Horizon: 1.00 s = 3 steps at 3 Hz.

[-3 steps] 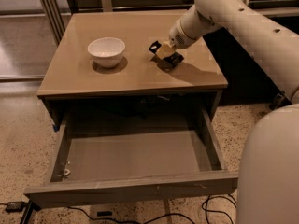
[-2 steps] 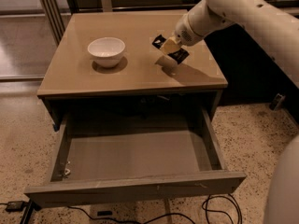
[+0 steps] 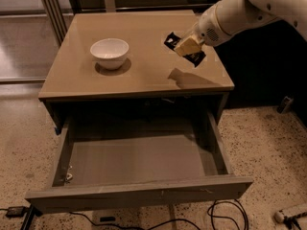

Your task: Place rxbar chocolate into top drawer

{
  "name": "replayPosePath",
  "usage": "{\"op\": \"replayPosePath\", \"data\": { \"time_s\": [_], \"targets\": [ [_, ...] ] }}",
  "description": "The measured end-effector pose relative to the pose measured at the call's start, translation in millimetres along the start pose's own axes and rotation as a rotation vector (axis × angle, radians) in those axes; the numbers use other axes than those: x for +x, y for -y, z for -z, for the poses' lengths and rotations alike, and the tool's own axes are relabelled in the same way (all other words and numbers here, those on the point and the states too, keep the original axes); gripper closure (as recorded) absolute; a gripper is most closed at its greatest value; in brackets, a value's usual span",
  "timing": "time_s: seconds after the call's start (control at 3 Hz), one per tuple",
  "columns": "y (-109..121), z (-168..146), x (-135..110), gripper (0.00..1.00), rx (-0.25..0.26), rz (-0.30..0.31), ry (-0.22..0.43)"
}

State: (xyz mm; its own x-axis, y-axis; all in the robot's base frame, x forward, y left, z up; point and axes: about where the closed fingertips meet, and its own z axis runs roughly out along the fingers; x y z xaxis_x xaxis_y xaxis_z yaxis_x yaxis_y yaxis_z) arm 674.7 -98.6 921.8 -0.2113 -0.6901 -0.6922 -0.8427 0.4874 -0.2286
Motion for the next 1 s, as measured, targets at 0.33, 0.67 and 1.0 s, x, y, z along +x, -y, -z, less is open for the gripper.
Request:
{"op": "replayPosePath", "data": {
  "time_s": [0.33,0.67,1.0],
  "targets": [
    [-21,28,9,1.0,-0.034,0.01,0.011],
    [-49,49,22,1.0,-0.082,0.015,0.009],
    [-80,64,39,1.0,-0.108,0.01,-0.004]
  ]
}}
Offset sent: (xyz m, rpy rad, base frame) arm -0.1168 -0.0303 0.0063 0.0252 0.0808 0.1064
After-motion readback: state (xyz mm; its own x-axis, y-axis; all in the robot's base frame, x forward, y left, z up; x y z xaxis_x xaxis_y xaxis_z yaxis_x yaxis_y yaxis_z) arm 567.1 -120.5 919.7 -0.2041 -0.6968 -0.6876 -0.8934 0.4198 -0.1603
